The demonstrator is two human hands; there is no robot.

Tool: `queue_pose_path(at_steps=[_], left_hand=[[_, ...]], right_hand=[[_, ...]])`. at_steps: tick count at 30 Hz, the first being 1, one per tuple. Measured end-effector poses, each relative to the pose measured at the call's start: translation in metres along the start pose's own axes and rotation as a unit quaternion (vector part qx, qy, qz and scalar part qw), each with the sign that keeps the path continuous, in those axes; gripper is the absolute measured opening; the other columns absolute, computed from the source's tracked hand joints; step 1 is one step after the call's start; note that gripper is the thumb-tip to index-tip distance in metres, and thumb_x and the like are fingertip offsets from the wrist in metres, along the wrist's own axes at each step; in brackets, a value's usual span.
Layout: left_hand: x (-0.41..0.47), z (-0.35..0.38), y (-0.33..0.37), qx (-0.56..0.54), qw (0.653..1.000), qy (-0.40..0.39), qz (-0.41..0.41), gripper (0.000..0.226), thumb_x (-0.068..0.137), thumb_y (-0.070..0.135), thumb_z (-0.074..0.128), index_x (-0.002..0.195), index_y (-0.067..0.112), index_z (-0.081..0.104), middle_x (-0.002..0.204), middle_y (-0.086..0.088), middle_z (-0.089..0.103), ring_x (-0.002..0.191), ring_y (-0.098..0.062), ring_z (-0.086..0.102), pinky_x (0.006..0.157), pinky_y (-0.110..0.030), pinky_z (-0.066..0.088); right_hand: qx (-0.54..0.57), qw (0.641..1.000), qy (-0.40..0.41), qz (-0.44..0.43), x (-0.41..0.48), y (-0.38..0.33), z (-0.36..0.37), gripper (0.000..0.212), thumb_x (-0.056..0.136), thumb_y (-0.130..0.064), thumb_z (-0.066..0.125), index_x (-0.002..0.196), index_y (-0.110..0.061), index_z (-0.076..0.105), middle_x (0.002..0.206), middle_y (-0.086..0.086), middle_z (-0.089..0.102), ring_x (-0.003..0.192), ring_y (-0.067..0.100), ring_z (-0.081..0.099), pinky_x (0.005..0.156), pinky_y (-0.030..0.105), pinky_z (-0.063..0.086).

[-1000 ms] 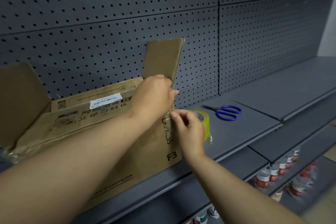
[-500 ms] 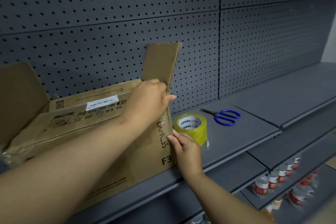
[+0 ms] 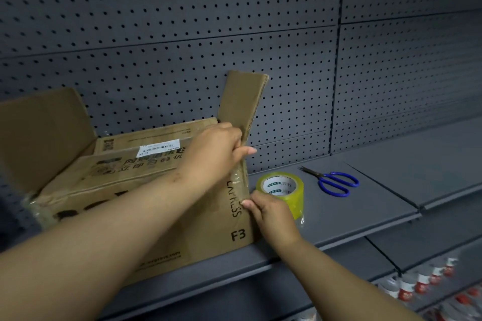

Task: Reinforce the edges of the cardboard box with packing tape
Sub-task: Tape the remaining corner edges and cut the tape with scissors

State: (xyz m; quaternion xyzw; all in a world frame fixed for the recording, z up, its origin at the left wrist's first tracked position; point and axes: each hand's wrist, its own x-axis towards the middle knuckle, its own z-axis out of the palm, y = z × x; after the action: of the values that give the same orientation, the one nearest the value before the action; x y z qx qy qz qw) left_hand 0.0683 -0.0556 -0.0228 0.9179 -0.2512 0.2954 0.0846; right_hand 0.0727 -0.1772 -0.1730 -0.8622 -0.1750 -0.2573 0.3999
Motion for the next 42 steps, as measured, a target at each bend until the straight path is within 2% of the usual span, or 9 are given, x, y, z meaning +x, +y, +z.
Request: queue_pose_path(at_steps=[3,5,9,13,19,23,29,33,42], left_hand=[[0.000,-0.001,0.002,0.006,1.000,-0.006,-0.008,0.044,0.081,0.049,0.057,0.056,0.023,0.032,0.064,0.010,0.037,0.067,-0.012,0.040,0.061,-0.025,0.026],[-0.001,-0.002,0.003,0.007,1.000,-0.007,-0.015,0.044,0.081,0.049,0.057,0.056,0.023,0.033,0.064,0.010,0.037,0.066,-0.012,0.040,0.061,-0.025,0.026],[0.000,-0.003,0.005,0.018,0.999,-0.007,-0.026,0.043,0.082,0.049,0.057,0.056,0.023,0.034,0.064,0.009,0.038,0.067,-0.012,0.042,0.061,-0.025,0.029],[0.000,-0.005,0.007,0.032,0.999,-0.015,-0.029,0.043,0.083,0.048,0.055,0.056,0.023,0.033,0.064,0.009,0.038,0.066,-0.013,0.042,0.060,-0.026,0.030],[-0.001,-0.005,0.008,0.030,0.999,-0.009,-0.042,0.043,0.083,0.047,0.057,0.055,0.024,0.034,0.064,0.009,0.039,0.065,-0.012,0.044,0.058,-0.027,0.032],[0.005,-0.008,0.007,0.023,0.997,-0.029,-0.063,0.043,0.082,0.046,0.059,0.054,0.023,0.035,0.063,0.008,0.040,0.067,-0.015,0.045,0.059,-0.030,0.036],[0.004,-0.009,0.013,0.044,0.995,-0.043,-0.079,0.045,0.083,0.050,0.056,0.056,0.021,0.036,0.064,0.007,0.042,0.065,-0.015,0.045,0.060,-0.031,0.039],[0.002,-0.010,0.017,0.055,0.994,-0.032,-0.085,0.045,0.085,0.048,0.056,0.056,0.020,0.034,0.062,0.008,0.039,0.063,-0.013,0.042,0.056,-0.028,0.031],[-0.002,-0.008,0.026,0.088,0.990,-0.013,-0.105,0.044,0.087,0.046,0.053,0.058,0.021,0.032,0.063,0.008,0.037,0.063,-0.013,0.040,0.050,-0.025,0.024]], right_hand=[[0.006,0.985,-0.170,0.006,0.012,0.006,-0.024,0.040,0.091,-0.043,0.047,0.076,-0.007,0.054,0.074,0.008,0.057,0.073,0.024,0.053,0.061,0.030,0.036],[-0.043,0.968,-0.248,0.011,0.021,0.003,-0.042,0.047,0.089,-0.054,0.040,0.082,-0.012,0.060,0.083,0.007,0.064,0.081,0.022,0.057,0.070,0.030,0.043],[-0.085,0.978,-0.182,-0.059,0.042,-0.021,-0.059,0.035,0.088,-0.054,0.041,0.067,-0.026,0.045,0.067,-0.009,0.047,0.070,0.016,0.048,0.053,0.025,0.029],[-0.071,0.974,-0.184,-0.109,0.050,-0.033,-0.056,0.033,0.094,-0.038,0.044,0.089,-0.012,0.064,0.079,-0.001,0.056,0.078,0.019,0.054,0.063,0.026,0.027],[-0.076,0.974,-0.187,-0.100,0.055,-0.035,-0.066,0.038,0.096,-0.045,0.030,0.074,-0.021,0.050,0.080,0.006,0.058,0.080,0.023,0.053,0.064,0.030,0.032],[-0.094,0.969,-0.182,-0.136,0.069,-0.039,-0.069,0.038,0.097,-0.040,0.034,0.099,-0.014,0.061,0.100,0.012,0.066,0.095,0.028,0.058,0.070,0.029,0.035],[-0.100,0.955,-0.257,-0.109,0.041,-0.013,-0.055,0.050,0.088,-0.059,0.037,0.099,-0.014,0.056,0.100,0.007,0.066,0.092,0.025,0.059,0.075,0.034,0.046],[-0.163,0.949,-0.252,-0.095,0.028,-0.002,-0.029,0.053,0.092,-0.052,0.033,0.099,-0.006,0.060,0.101,0.019,0.067,0.095,0.035,0.060,0.079,0.038,0.045],[-0.156,0.938,-0.290,-0.108,0.027,0.003,-0.035,0.049,0.095,-0.047,0.032,0.097,-0.007,0.059,0.101,0.018,0.066,0.095,0.034,0.059,0.078,0.037,0.044]])
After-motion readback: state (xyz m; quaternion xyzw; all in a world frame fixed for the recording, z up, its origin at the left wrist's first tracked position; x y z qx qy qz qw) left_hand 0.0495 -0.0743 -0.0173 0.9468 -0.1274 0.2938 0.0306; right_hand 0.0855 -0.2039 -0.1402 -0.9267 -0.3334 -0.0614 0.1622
